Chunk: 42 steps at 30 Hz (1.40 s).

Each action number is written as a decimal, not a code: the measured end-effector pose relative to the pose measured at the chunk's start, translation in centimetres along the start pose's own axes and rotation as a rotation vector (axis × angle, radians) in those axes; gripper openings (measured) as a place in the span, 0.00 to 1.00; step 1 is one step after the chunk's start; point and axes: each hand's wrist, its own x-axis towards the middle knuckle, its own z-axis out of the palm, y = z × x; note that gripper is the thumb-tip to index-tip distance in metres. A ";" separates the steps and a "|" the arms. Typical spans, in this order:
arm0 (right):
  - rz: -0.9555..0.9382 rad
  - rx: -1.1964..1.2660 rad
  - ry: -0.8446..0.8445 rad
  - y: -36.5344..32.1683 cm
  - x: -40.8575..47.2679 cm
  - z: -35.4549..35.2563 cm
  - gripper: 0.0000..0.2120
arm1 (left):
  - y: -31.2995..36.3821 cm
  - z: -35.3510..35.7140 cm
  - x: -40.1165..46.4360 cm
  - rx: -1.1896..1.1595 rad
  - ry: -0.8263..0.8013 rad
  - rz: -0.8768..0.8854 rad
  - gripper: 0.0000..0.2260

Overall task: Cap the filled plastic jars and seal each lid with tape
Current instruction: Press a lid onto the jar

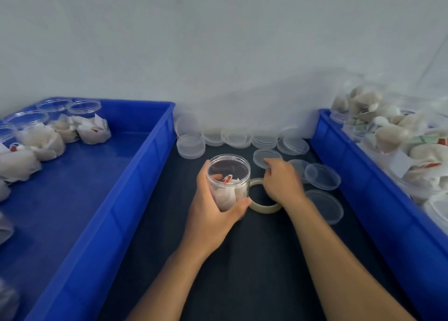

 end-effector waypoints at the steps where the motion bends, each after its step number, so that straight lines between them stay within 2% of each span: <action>1: 0.008 -0.054 -0.013 -0.1 0.5 0.2 0.16 | -0.1 0.0 0.0 0.000 -0.002 0.006 0.48; 5: 0.040 -0.154 0.051 -0.6 1.9 0.4 0.10 | -0.1 0.0 0.1 0.002 0.002 0.021 0.46; 10: 0.031 -0.196 0.033 -1.4 1.6 -0.4 0.05 | 0.1 -0.2 0.0 -0.002 0.003 0.035 0.45; 15: 0.020 0.169 0.187 -2.4 0.5 -2.7 0.05 | 0.6 -0.3 -0.1 -0.020 0.056 0.060 0.45; 19: 0.029 0.597 0.189 -4.9 -0.3 -6.5 0.04 | 0.7 -0.4 -0.1 -0.038 0.126 0.096 0.45; 22: 0.040 0.890 0.110 -6.1 -1.0 -8.8 0.06 | 0.6 -0.4 0.0 -0.026 0.139 0.114 0.44; 25: -0.010 1.135 -0.128 -6.9 -1.7 -9.8 0.12 | 0.6 -0.3 0.0 -0.010 0.137 0.125 0.43; 28: -0.035 1.242 -0.361 -7.7 -2.2 -9.6 0.16 | 0.7 -0.3 0.0 -0.012 0.139 0.130 0.42; 30: -0.040 1.205 -0.445 -8.3 -2.3 -9.1 0.17 | 0.9 -0.3 0.1 -0.029 0.137 0.157 0.41; 33: -0.074 1.009 -0.473 -8.6 -2.2 -8.4 0.18 | 0.9 -0.4 0.1 -0.029 0.135 0.189 0.42; 38: -0.117 0.621 -0.324 -7.8 -1.1 -8.3 0.18 | 0.9 -0.2 0.0 0.007 0.146 0.142 0.42; 42: -0.207 0.388 -0.258 -7.0 -0.8 -7.8 0.17 | 1.0 -0.1 0.3 -0.061 0.150 0.158 0.35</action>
